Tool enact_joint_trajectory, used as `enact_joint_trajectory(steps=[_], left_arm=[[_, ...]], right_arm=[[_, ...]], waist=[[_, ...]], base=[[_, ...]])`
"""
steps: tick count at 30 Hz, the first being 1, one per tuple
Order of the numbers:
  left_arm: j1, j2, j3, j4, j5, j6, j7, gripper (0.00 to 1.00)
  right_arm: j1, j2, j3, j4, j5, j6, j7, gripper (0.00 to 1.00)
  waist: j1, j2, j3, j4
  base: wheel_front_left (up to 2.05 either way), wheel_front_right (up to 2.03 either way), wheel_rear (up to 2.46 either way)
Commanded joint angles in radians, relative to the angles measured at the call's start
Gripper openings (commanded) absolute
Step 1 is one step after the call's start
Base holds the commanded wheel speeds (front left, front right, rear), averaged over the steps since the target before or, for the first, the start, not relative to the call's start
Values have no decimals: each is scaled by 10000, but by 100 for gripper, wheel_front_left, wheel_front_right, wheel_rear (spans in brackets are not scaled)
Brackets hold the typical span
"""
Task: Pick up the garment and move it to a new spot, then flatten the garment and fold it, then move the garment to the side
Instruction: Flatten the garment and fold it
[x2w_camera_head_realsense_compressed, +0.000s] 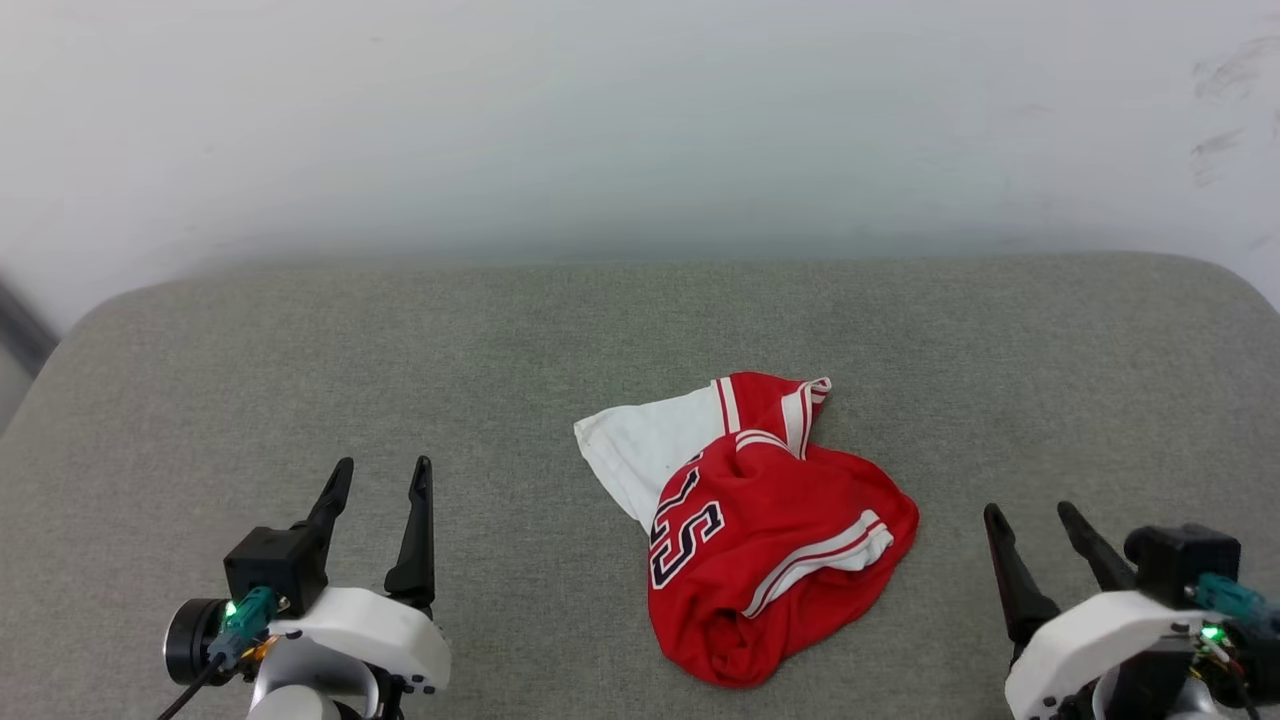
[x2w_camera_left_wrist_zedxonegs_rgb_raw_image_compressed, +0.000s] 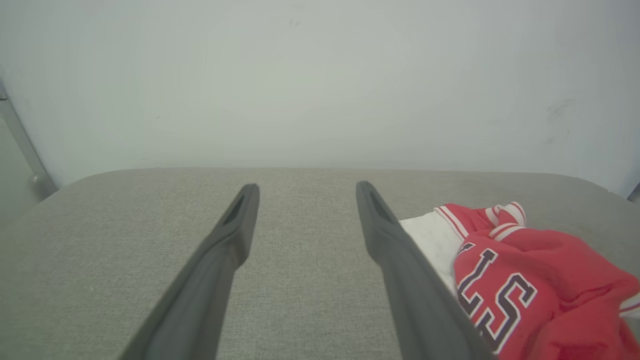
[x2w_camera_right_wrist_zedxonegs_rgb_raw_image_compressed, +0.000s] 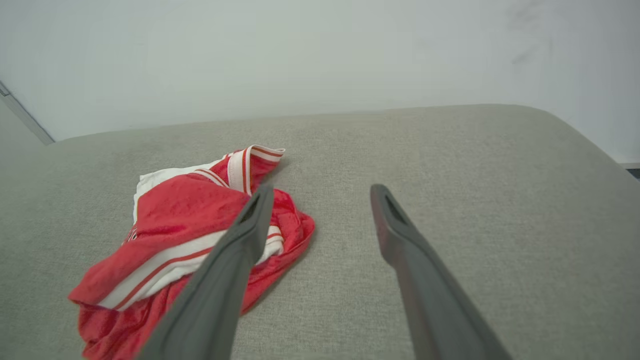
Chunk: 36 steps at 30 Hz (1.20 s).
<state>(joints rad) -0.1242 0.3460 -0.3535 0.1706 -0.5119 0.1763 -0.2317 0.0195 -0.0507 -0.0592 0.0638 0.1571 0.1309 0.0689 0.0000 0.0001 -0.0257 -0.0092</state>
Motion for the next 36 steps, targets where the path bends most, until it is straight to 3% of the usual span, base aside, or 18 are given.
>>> enact_joint_trajectory(steps=[1,6,10,15,20,21,22,23,31,36], left_arm=[[-75,39,-54,-67,83,-14,41,100],[-358,-13,-222,-199,179,-98,33,100],[-644,-163,-335,-78,169,-191,-2,100],[-1052,-375,-477,107,240,-358,-101,100],[-1337,-512,-588,336,340,-514,-181,100],[-1377,-536,-599,388,344,-517,-201,100],[-1408,-557,-607,428,356,-536,-208,100],[-1419,-565,-605,472,372,-537,-230,100],[-1115,-590,-463,744,391,-470,-288,100],[-916,-554,-403,755,386,-393,-312,100]], right_arm=[[-288,8,11,92,107,-3,455,100],[-1032,-273,1224,338,389,-3,3798,100],[-1532,-726,2013,243,902,-3,5495,100],[-2074,-1105,2399,445,1197,-3,6315,100],[-2463,-1370,2625,980,1253,-3,6455,100],[-2517,-1396,2640,1077,1255,-5,6456,44],[-2542,-1388,2665,1150,1296,-3,6439,18],[-2590,-1399,2693,1169,1327,-3,6402,0],[-2940,-2030,2836,526,1082,-5,6060,0],[-2950,-2558,2278,-314,676,-5,6077,0]], waist=[[0,-1,79,55],[0,-1,465,374],[0,-1,798,689],[0,-1,1162,1084],[0,-1,1415,1307],[0,-1,1438,1326],[0,-1,1447,1336],[0,-1,1445,1335],[0,-1,1072,1026],[0,-1,779,701]], base=[[0,0,0],[0,0,0],[0,0,0],[0,0,0],[0,0,0],[0,0,0],[0,0,0],[0,0,0],[0,0,0],[0,0,0]])
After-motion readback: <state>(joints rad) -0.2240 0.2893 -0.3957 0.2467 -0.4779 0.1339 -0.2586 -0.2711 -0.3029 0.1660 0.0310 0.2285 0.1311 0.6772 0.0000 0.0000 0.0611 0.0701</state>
